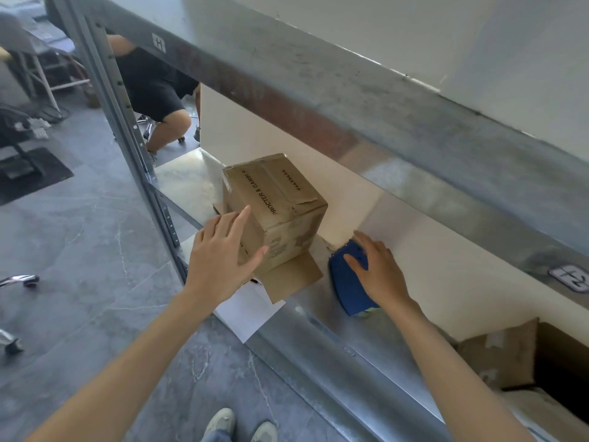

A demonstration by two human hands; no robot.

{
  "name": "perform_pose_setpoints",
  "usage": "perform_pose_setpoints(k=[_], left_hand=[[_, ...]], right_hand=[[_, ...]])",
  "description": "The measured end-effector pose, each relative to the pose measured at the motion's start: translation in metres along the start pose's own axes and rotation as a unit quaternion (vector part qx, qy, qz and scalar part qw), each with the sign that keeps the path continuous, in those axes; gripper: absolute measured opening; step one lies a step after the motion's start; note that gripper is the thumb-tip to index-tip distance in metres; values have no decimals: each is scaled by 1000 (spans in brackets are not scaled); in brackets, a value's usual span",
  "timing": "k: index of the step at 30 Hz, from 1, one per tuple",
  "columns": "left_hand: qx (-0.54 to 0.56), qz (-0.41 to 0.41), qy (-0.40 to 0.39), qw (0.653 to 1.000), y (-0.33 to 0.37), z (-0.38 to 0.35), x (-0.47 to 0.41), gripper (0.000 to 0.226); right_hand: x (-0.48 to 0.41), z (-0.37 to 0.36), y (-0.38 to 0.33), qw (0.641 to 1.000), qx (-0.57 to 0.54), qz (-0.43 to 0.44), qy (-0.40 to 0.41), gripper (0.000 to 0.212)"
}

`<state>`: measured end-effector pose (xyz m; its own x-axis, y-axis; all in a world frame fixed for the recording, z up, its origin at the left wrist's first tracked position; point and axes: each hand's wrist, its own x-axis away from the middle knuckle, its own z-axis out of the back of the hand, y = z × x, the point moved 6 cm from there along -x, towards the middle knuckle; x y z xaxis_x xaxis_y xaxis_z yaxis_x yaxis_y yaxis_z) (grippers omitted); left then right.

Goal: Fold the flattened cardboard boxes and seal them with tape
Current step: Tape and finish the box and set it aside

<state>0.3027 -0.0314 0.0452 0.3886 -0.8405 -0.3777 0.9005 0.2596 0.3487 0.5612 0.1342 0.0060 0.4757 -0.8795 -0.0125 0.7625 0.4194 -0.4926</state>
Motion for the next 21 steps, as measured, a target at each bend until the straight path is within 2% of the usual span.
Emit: perform_pose_setpoints(k=[2,5,9,15,18,21], left_hand=[[-10,-4,1,1000,4,-2,4,73],[-12,-2,4,1000,9,-3,8,70],[-14,11,13,1000,14,-2,10,69],[1,11,38,999,17,1,17,63],[6,5,46,999,19,2,18,59],[11,1,52,999,21,3,18,58]], right_hand=[[7,-7,16,999,22,-35,-12,55],[12,-22,36,993,44,-87,-60,68],[11,-42,45,985,-21,-131,-110,84],[-3,-50,51,967,-140,-154,-148,97],[-7,-50,52,959,-144,-171,-176,97],[-6,-48,47,964,-119,-152,-181,93]])
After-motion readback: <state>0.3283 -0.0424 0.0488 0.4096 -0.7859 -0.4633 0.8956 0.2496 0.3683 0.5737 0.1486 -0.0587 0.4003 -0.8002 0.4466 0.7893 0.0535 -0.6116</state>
